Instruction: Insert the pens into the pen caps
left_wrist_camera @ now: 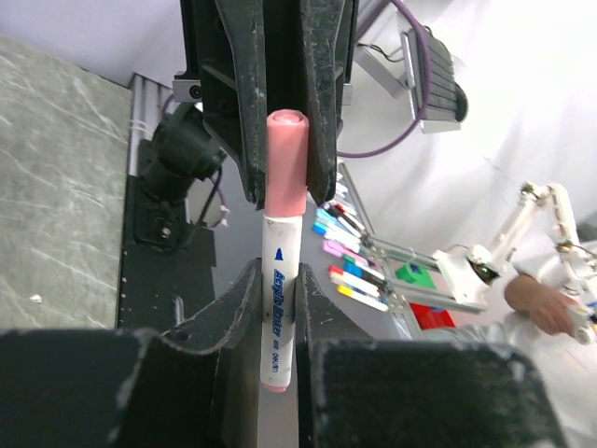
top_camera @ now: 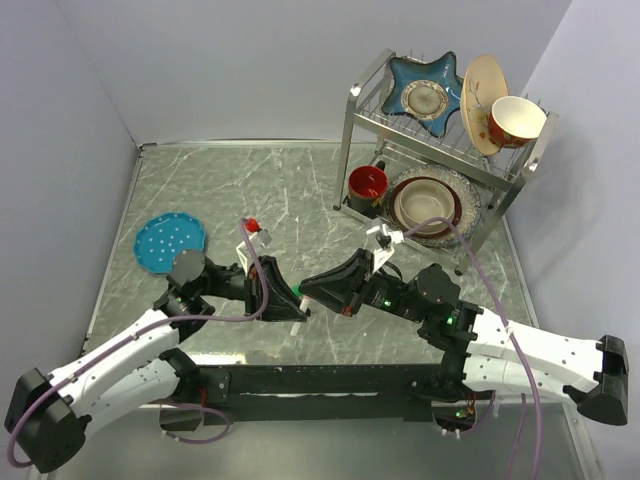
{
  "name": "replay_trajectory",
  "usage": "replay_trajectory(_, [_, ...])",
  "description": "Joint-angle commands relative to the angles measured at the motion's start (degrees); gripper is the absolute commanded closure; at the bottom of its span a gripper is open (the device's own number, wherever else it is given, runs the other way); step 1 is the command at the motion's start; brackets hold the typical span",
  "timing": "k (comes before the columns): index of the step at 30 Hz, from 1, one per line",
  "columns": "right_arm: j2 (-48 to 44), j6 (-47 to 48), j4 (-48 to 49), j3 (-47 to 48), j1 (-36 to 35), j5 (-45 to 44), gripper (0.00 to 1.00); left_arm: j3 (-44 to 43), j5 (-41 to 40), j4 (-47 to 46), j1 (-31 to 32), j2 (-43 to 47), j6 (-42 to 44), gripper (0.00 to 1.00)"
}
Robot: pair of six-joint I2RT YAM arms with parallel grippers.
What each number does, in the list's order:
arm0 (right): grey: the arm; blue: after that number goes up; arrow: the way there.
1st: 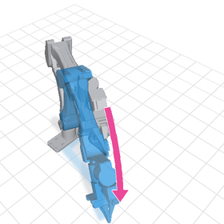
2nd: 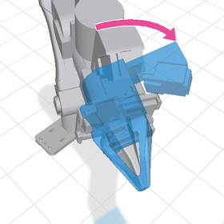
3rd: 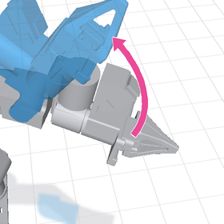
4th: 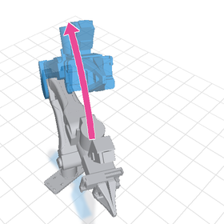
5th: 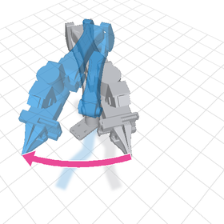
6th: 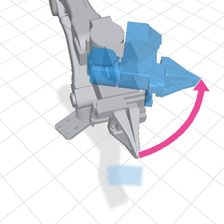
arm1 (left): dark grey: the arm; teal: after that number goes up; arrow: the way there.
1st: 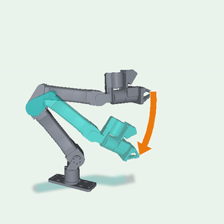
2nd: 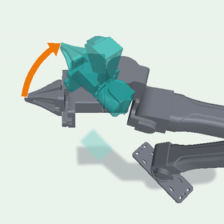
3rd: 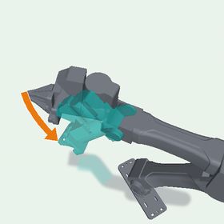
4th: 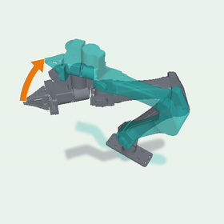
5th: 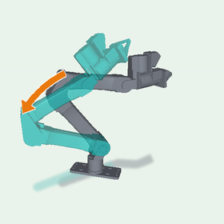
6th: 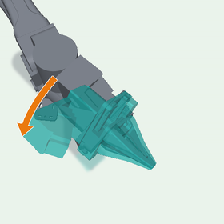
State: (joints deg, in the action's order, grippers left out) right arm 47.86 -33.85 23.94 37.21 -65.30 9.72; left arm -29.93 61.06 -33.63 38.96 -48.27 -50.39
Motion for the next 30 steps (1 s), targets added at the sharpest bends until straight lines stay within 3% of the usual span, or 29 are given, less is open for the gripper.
replay_trajectory(1, [1.0,-4.3,-6.8,-4.5,-3.4,15.1,1.00,-3.2,-10.9,-14.4,-4.0,-2.9,-3.9,0.99])
replay_trajectory(5, [2.2,-9.7,-4.7,-5.2,-5.0,14.5,1.00,-4.8,-11.4,-15.0,-4.0,-3.9,-3.7,0.99])
replay_trajectory(13, [3.0,-9.3,-9.2,-4.3,-8.8,4.7,1.00,-5.7,-13.2,-16.9,-4.2,-7.0,-4.8,0.99])
replay_trajectory(19, [4.4,-9.0,-10.0,-3.8,-10.7,4.3,1.00,-8.6,-13.1,-8.8,-5.6,-5.3,-1.5,0.99])
replay_trajectory(24, [6.5,-6.8,-15.7,-1.1,-13.9,-3.4,1.00,-11.6,-13.8,-1.2,-6.3,-5.0,1.2,0.99])
replay_trajectory(30, [6.9,-5.6,-16.6,-0.4,-15.7,-4.7,1.00,-11.0,-11.3,-0.8,-10.7,-4.8,-0.3,0.99])
